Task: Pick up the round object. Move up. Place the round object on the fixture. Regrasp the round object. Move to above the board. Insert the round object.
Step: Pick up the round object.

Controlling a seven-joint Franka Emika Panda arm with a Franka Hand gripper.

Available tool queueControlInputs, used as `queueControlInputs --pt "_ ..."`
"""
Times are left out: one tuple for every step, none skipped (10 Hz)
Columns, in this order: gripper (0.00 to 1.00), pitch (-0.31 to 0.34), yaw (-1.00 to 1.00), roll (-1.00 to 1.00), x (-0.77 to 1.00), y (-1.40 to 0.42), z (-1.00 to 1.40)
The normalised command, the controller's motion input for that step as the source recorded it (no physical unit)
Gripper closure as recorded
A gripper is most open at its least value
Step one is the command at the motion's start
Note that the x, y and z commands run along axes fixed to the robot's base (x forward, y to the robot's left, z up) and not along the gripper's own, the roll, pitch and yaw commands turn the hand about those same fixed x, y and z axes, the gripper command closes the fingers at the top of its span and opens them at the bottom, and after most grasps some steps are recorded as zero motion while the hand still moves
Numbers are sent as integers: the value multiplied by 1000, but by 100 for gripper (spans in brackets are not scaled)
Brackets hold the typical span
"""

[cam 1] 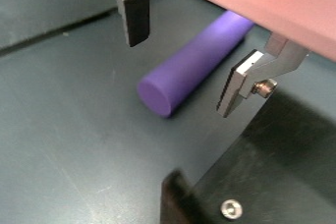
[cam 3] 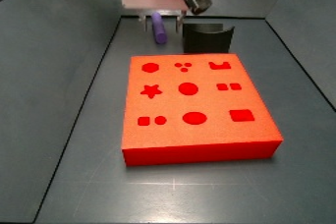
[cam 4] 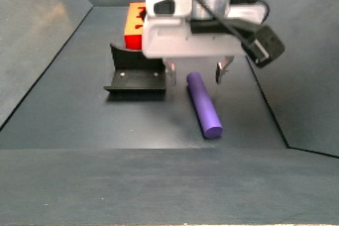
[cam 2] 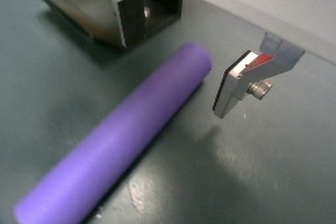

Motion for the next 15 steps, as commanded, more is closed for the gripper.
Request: queueControlInputs --pt "0 0 0 -277 -11 63 -349" --pt "0 -41 0 -321 -94 74 -254" --pt "0 -47 0 -329 -69 80 -226" --pt "0 -54 0 -257 -60 37 -303" --pt "0 -100 0 -93 -100 0 -174" --pt "0 -29 0 0 0 0 -66" --pt "0 0 0 26 0 -26 0" --pt "100 0 0 0 0 0 0" --pt "100 0 0 0 0 0 0" --pt "100 0 0 0 0 0 0" --pt "100 0 0 0 0 0 0" --pt "100 0 0 0 0 0 0" --pt "100 0 0 0 0 0 0" --pt "100 0 0 0 0 0 0" --pt "100 0 0 0 0 0 0"
